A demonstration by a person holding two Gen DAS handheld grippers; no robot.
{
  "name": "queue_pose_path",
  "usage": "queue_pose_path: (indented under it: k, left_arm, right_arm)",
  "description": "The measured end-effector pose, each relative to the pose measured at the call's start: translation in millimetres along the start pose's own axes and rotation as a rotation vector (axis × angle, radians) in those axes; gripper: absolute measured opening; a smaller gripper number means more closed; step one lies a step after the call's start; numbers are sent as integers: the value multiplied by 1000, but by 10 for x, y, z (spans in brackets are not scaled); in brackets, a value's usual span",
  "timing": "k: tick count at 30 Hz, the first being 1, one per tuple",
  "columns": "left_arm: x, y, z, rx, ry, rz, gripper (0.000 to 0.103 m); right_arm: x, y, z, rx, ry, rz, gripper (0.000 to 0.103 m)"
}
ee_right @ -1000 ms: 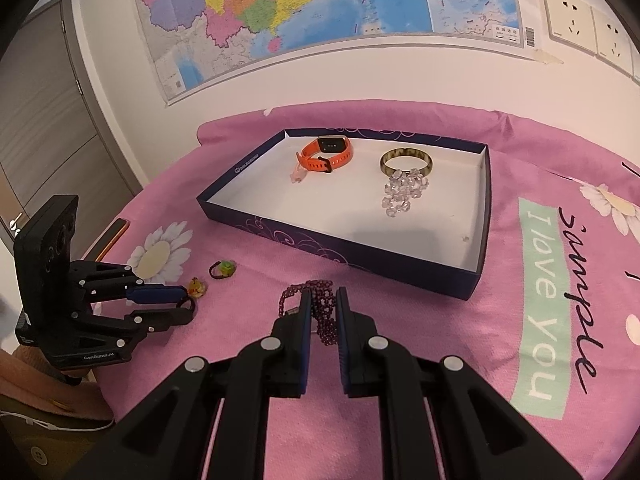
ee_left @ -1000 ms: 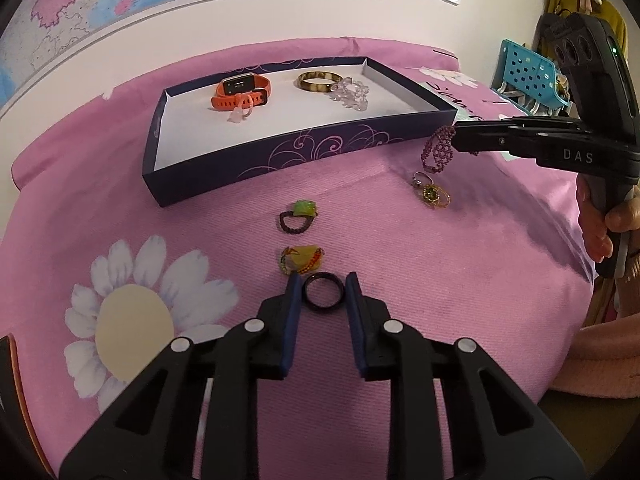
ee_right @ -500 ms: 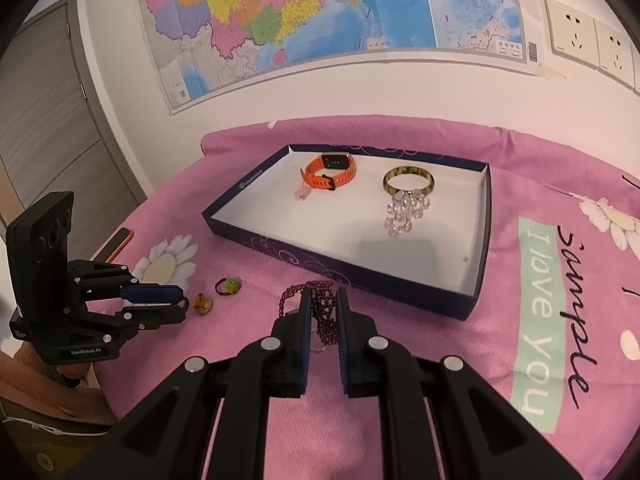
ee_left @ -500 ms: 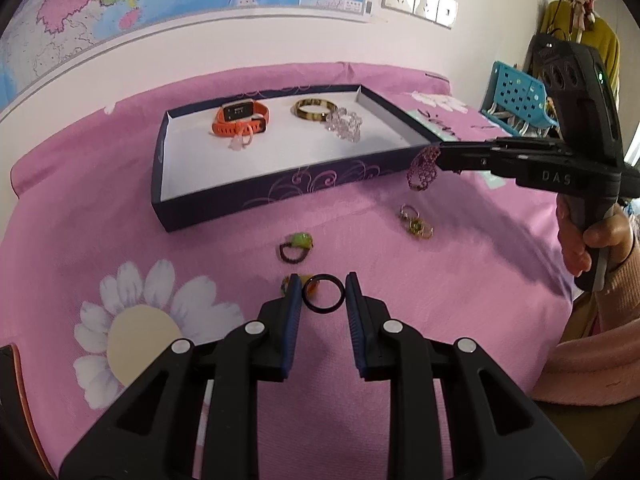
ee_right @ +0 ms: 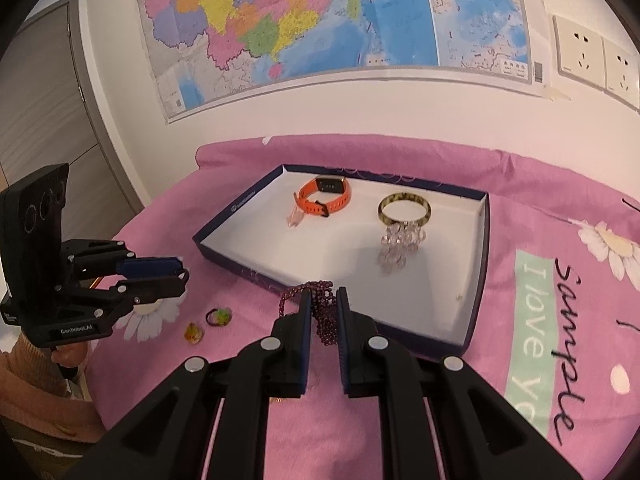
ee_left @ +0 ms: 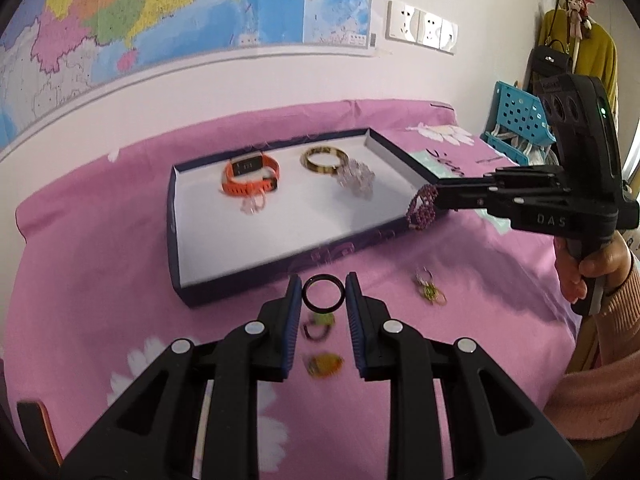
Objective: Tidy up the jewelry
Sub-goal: 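Carry the black ring and beaded bracelet with both grippers over the box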
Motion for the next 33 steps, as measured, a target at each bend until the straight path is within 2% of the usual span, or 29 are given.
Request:
queue_pose_path:
  k: [13, 33]
  left_arm:
    - [-240, 358, -254, 9, 19, 13, 22]
    - [-415, 534, -708, -50, 36, 45, 22]
  right_arm:
    - [159, 258, -140, 10, -35, -2, 10]
    - [405, 360, -546, -36, -48, -72, 10]
Point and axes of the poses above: each gripper's, at about its wrist camera, not at the fingertips, and z roughly against the way its jaws point, x to its right, y to its top, the point moved 5 cm from there along -z, roughly the way its jaws point
